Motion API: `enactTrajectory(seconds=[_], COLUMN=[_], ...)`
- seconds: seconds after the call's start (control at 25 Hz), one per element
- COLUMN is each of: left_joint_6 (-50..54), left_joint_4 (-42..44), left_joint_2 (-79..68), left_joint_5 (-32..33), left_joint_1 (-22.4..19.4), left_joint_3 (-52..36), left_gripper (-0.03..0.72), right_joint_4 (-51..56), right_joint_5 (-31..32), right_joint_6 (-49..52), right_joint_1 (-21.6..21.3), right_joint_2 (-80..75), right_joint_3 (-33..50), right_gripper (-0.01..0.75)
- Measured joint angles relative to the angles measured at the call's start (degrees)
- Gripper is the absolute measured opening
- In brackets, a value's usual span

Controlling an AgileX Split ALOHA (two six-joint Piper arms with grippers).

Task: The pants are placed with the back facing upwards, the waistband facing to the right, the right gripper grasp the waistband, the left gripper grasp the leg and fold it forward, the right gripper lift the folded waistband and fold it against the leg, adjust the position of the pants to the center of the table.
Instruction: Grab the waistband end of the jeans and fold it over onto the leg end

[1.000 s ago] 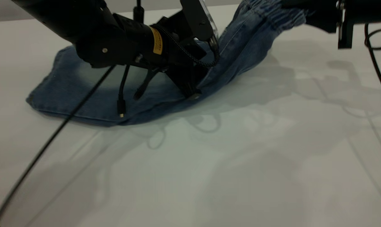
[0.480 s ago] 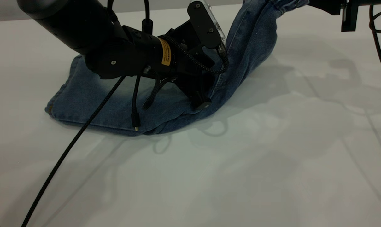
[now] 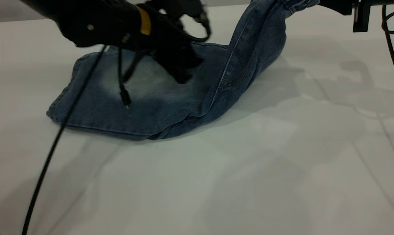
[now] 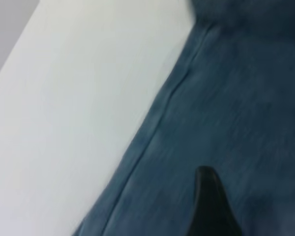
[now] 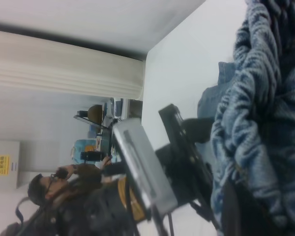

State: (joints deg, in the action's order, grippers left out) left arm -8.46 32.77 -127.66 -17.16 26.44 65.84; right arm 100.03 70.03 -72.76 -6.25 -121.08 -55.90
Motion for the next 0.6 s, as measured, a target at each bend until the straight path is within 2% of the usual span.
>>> enactTrajectory(seconds=[0.12, 0.2, 0.32, 0.6], left_joint_6=[0.0, 0.0, 0.0, 0.9], left_joint_4=[0.0, 0.2, 0.2, 0.3], left_joint_2=[-0.4, -0.4, -1.3, -2.5], left_joint_5=[5.8, 6.9, 6.8, 2.2], left_joint_1=[-1.6, -1.8, -1.7, -0.5], left_joint_3=[-0.1, -0.1, -0.1, -0.7], left_gripper=[0.405, 0.405, 0.405, 0.405], right_joint_4=[0.0, 0.0, 0.0, -0.2], right_joint_5=[-0.1, -0.1, -0.2, 0.1], right_joint_6=[0.0, 0.0, -0.3, -0.2], right_joint_1=[0.2, 0.7, 2.4, 6.5], right_joint_2=[0.0, 0.0, 0.0, 0.1], right_joint_3=[0.0, 0.0, -0.7, -2.6], right_gripper=[0.09, 0.09, 0.09, 0.09])
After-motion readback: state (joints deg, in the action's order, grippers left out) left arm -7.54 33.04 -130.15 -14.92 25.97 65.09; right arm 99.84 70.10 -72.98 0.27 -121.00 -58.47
